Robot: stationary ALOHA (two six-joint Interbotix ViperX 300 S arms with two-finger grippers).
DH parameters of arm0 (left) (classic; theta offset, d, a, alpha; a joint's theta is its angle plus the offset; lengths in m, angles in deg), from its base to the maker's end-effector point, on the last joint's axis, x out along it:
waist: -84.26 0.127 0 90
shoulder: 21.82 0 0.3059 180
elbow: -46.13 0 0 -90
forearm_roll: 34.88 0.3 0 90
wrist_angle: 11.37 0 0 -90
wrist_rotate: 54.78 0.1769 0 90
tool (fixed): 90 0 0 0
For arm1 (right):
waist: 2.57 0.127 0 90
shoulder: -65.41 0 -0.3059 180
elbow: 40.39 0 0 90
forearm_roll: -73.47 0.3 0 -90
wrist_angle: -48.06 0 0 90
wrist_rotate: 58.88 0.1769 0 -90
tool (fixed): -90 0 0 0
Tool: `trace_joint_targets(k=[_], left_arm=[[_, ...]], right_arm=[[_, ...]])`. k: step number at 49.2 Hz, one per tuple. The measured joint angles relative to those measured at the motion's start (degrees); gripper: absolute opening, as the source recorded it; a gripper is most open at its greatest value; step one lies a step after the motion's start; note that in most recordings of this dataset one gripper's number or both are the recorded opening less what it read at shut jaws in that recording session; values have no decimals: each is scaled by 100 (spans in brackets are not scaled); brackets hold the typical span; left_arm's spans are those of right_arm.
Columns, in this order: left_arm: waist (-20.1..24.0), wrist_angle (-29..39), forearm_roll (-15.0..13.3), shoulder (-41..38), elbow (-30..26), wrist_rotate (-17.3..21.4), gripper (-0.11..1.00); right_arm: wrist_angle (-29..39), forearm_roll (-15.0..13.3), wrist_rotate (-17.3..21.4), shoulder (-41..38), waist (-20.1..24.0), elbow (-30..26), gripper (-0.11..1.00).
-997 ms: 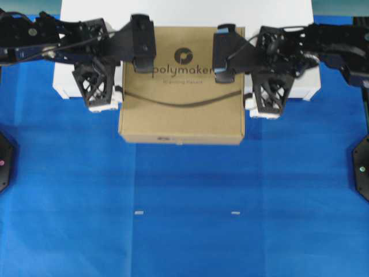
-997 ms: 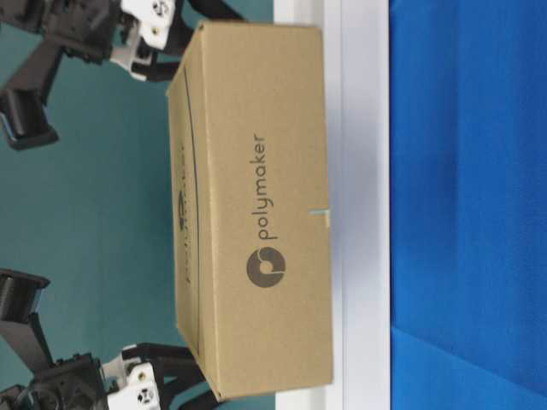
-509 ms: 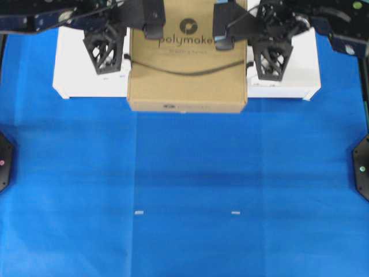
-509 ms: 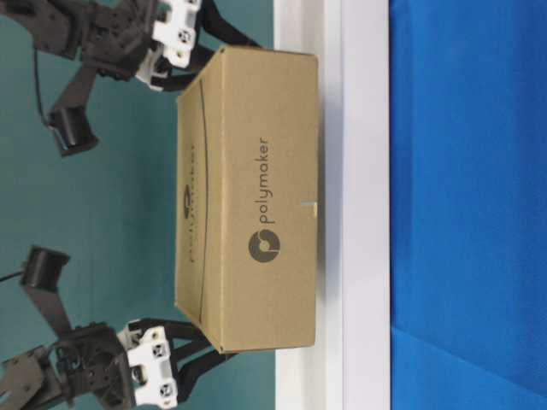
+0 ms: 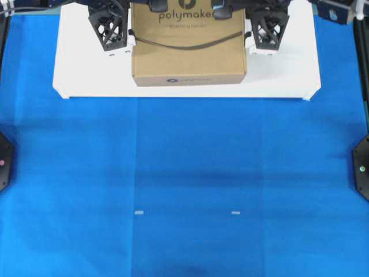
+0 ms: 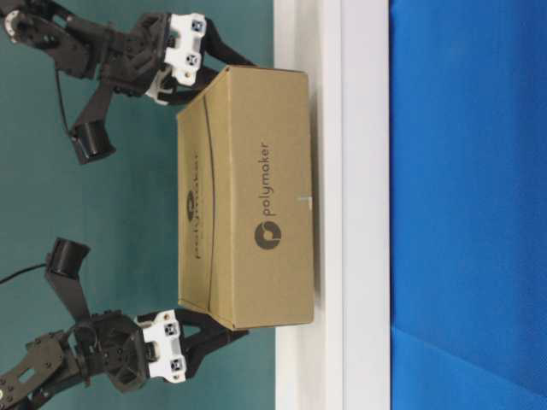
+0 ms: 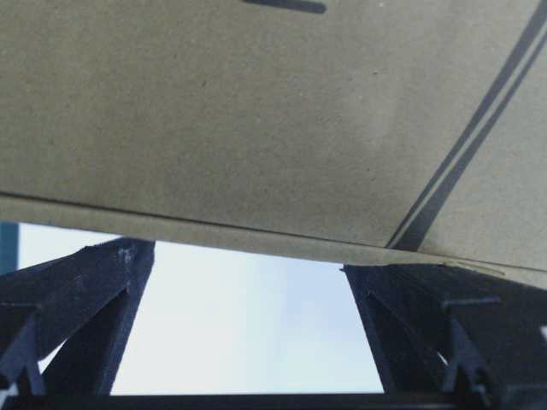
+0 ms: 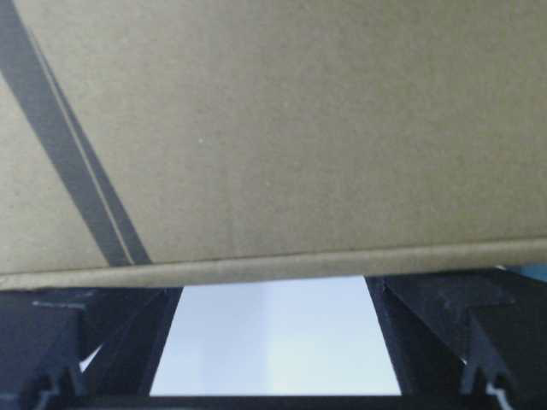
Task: Place the cardboard box on the stand after clamping it between your arms.
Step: 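Lower the clamped box onto the white stand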
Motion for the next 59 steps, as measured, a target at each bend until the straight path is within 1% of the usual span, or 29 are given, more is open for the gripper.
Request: trace_joint_targets(k=[6, 19, 28, 34, 44, 52, 59], left_arm=[[62, -9, 0, 0, 0, 0, 87], [53, -18, 18, -9, 0, 0, 87], [70, -202, 18, -105, 0, 0, 87], [193, -466, 18, -211, 0, 18, 87], [272, -756, 9, -229, 149, 18, 87], [290, -835, 9, -185, 264, 18, 87], [290, -896, 9, -114, 387, 18, 87]], right_arm=[[9, 123, -132, -79, -35, -123, 98], [0, 158, -149, -185, -44, -114, 98], [9, 167, -149, -237, -62, -114, 98], [0, 176, -149, -290, -176, -123, 98], [-18, 237, -149, -325, -193, -18, 98], [-79, 290, -141, -325, -193, 62, 98], [-255, 316, -299, -325, -193, 105, 98]])
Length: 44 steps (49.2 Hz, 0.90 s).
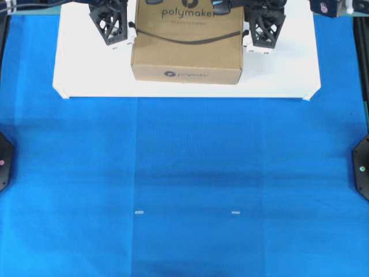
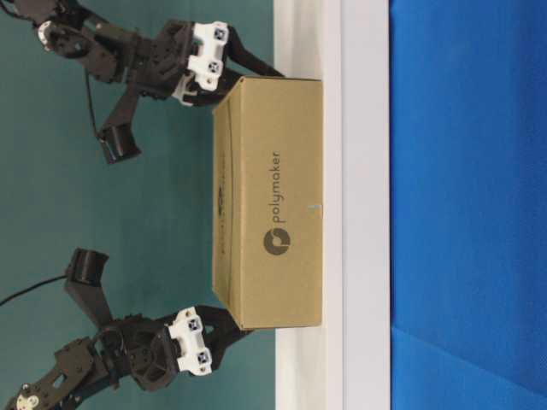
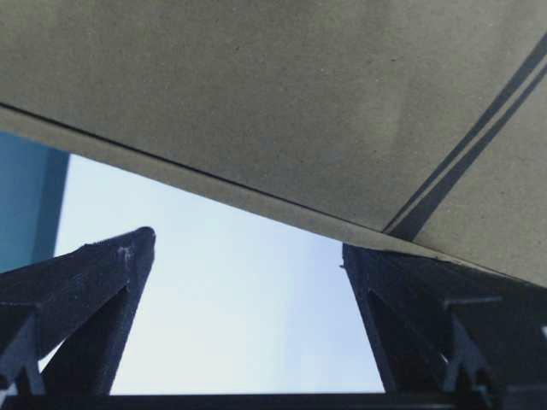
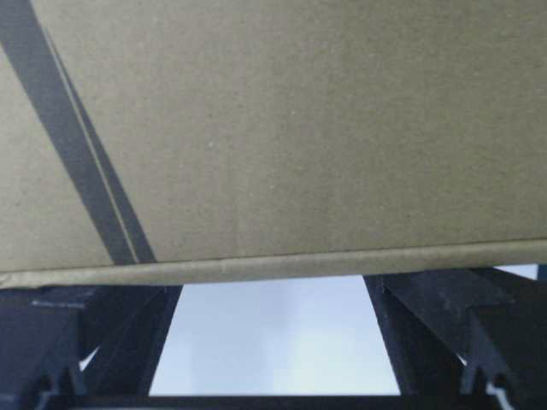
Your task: Place the cardboard box on the stand after clamping it between your arms.
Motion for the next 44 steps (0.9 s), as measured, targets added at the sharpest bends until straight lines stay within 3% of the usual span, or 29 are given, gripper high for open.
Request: trace_joint_targets(k=[32, 44], left_arm=[[149, -343, -79, 255, 483, -44, 87], [220, -378, -105, 624, 879, 220, 87]], right_arm=[[-562, 220, -176, 79, -334, 536, 98], [-686, 237, -176, 413, -519, 914, 98]])
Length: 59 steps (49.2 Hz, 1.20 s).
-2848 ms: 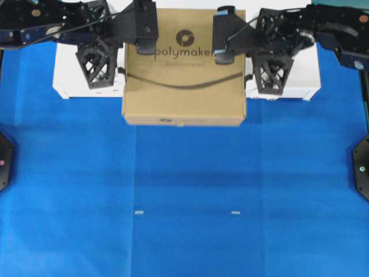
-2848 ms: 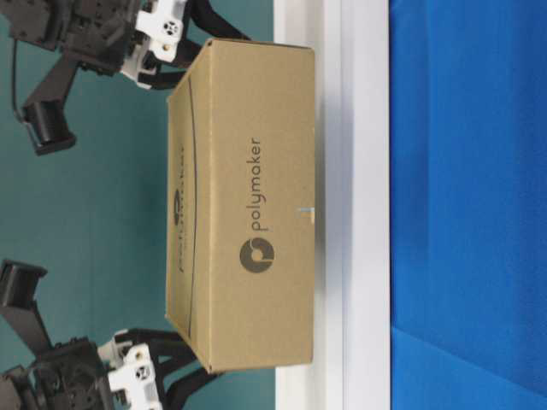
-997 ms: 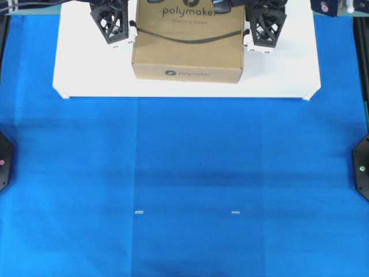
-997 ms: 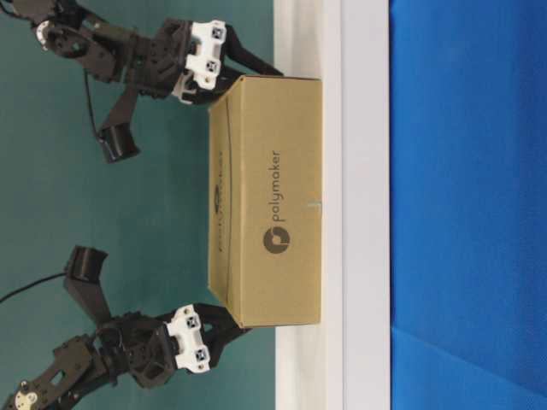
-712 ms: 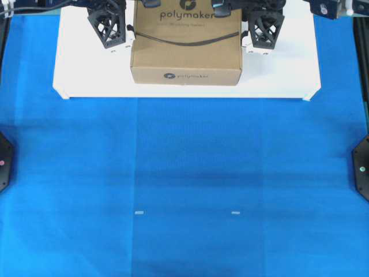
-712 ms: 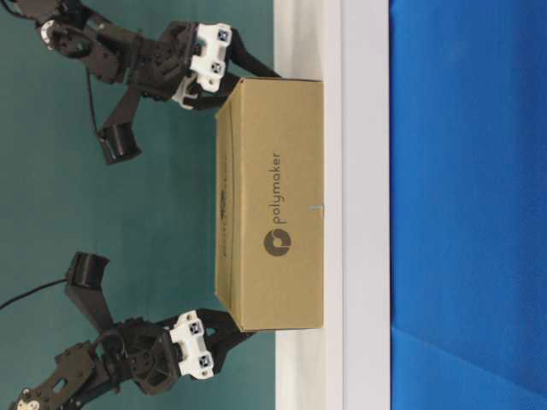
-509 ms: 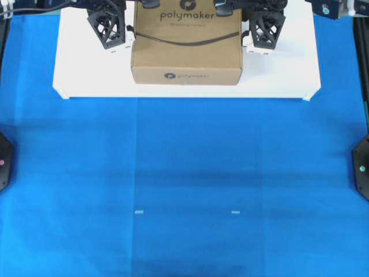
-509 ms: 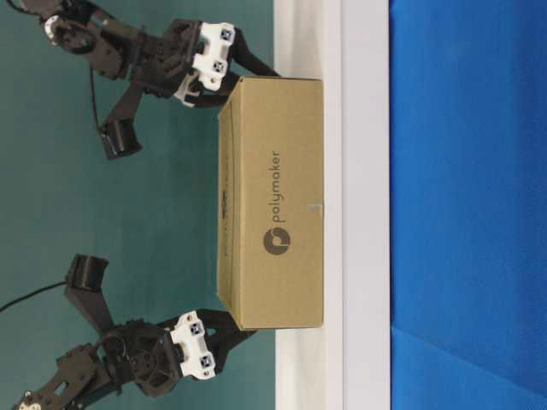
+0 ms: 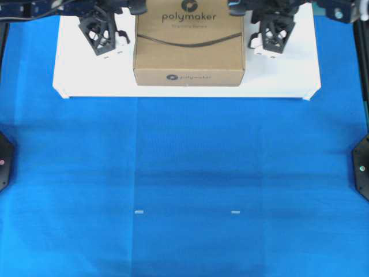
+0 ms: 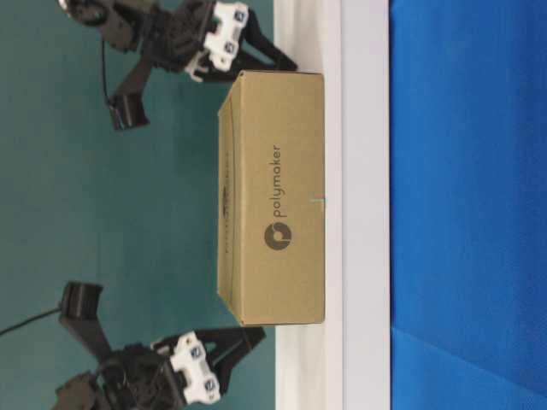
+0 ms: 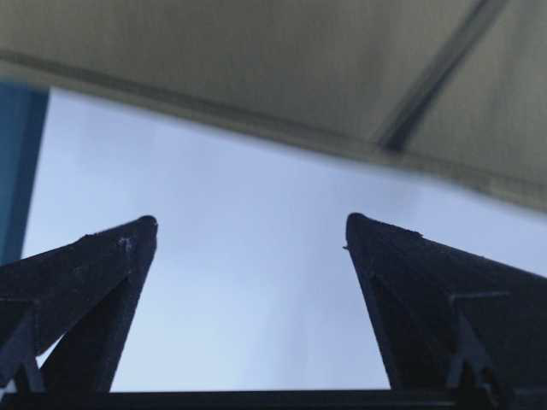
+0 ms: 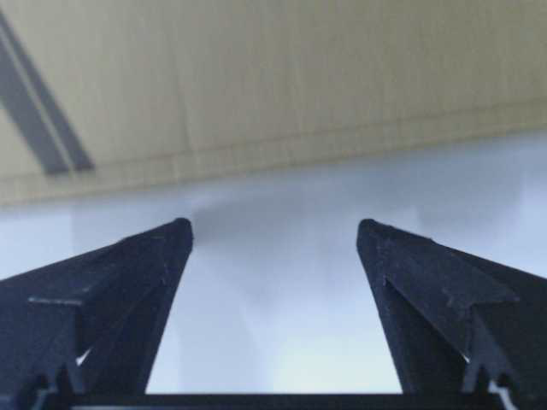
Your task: Place the cardboard box on the stand after clamping it between your arms.
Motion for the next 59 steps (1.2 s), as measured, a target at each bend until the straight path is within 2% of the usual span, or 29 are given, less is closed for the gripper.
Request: trace_joint_targets(k=[10, 23, 32, 44, 52, 59], left_arm=[[167, -26, 0, 413, 281, 9, 87], [158, -308, 0, 1204, 896, -79, 87], [35, -686, 0, 1907, 1362, -158, 87], [-229, -1318, -9, 2716, 1828, -475, 87], [-519, -1758, -9, 3208, 2153, -791, 87], [-721, -1837, -9, 3727, 2408, -1134, 87]], right_arm=[[-132, 53, 44, 536, -193, 316, 97], [-457, 343, 272, 1441, -185, 932, 97], [-905, 396, 598, 2145, -26, 1459, 97], [-1564, 404, 1248, 3059, 220, 2101, 97], [-1978, 404, 1600, 3762, 475, 2549, 97], [-2153, 396, 1898, 4447, 765, 2865, 97]])
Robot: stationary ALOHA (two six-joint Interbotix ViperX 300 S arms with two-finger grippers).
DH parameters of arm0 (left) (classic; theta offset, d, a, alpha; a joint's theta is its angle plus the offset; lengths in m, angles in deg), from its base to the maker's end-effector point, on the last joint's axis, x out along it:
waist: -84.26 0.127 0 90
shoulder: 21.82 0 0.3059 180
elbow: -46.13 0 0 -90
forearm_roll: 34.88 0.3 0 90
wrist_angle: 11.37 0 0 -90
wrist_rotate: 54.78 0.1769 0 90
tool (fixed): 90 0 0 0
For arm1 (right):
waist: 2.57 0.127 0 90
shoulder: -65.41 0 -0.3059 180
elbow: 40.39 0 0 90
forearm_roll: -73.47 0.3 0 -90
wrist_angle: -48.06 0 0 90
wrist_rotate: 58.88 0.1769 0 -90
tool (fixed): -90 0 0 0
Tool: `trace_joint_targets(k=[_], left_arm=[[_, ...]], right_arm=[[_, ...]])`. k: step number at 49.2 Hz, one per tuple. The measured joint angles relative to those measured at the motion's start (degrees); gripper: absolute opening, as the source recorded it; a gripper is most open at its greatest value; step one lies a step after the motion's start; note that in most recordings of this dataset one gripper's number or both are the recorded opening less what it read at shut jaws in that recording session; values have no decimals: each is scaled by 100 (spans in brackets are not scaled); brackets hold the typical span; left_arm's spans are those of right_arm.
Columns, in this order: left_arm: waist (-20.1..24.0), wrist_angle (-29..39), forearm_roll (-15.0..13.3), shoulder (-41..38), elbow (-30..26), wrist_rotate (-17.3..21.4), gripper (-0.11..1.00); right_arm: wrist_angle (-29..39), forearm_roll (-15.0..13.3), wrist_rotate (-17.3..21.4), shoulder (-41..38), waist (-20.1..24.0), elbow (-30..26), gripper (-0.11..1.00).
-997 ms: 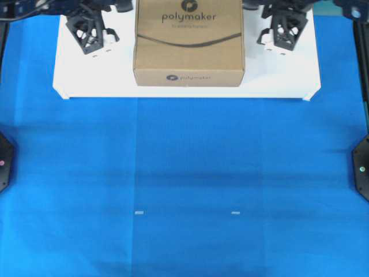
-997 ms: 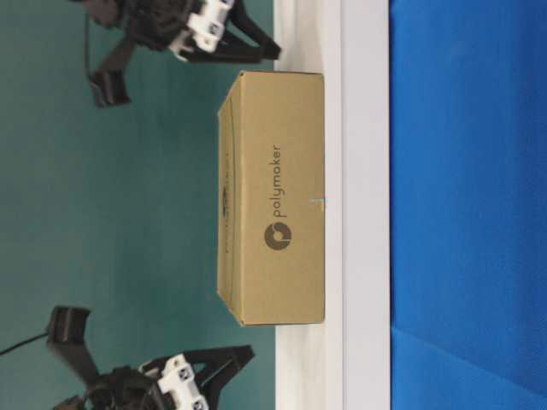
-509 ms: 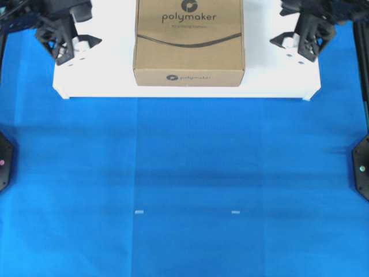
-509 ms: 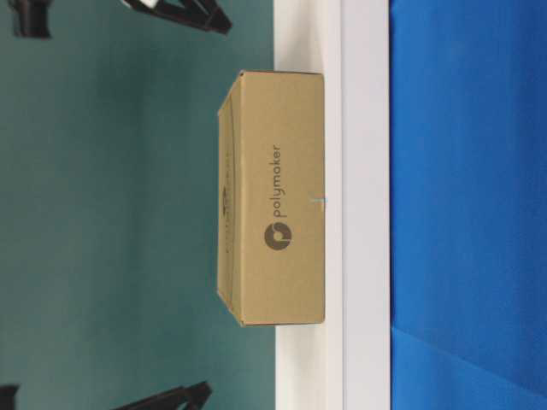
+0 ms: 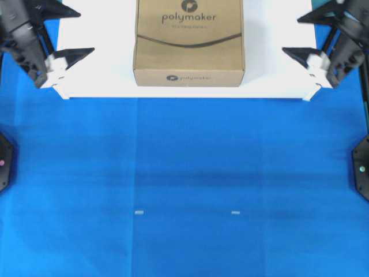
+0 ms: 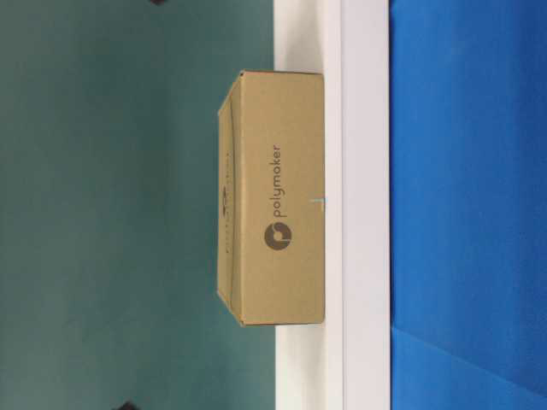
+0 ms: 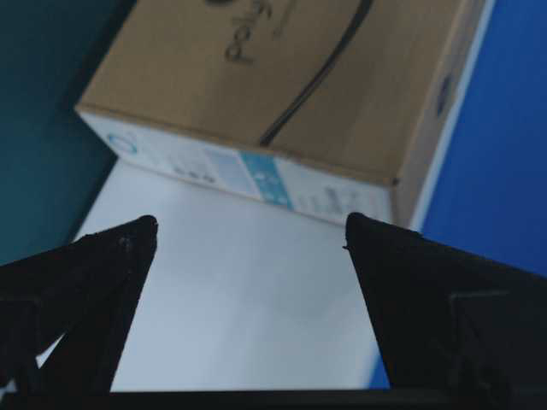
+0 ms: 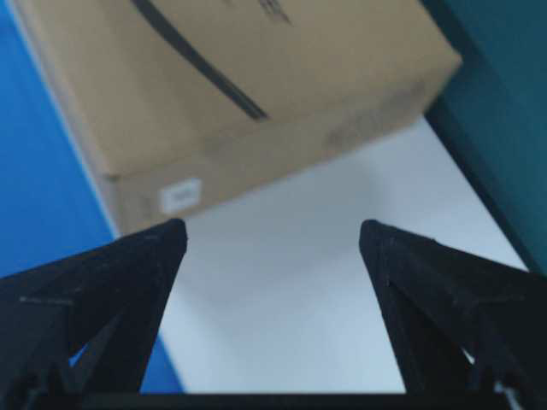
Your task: Place the cardboard box on the stand after clamping it between your arms.
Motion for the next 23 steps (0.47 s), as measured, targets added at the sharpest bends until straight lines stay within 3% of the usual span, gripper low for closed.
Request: trace_joint_targets(k=[11, 23], left_arm=[[-299, 0, 0, 826, 290, -580, 87], [-694, 0, 0, 1591, 598, -940, 87]], right_arm=[[-44, 9, 229, 1169, 272, 413, 97], [-44, 9, 299, 2364, 659, 853, 97]])
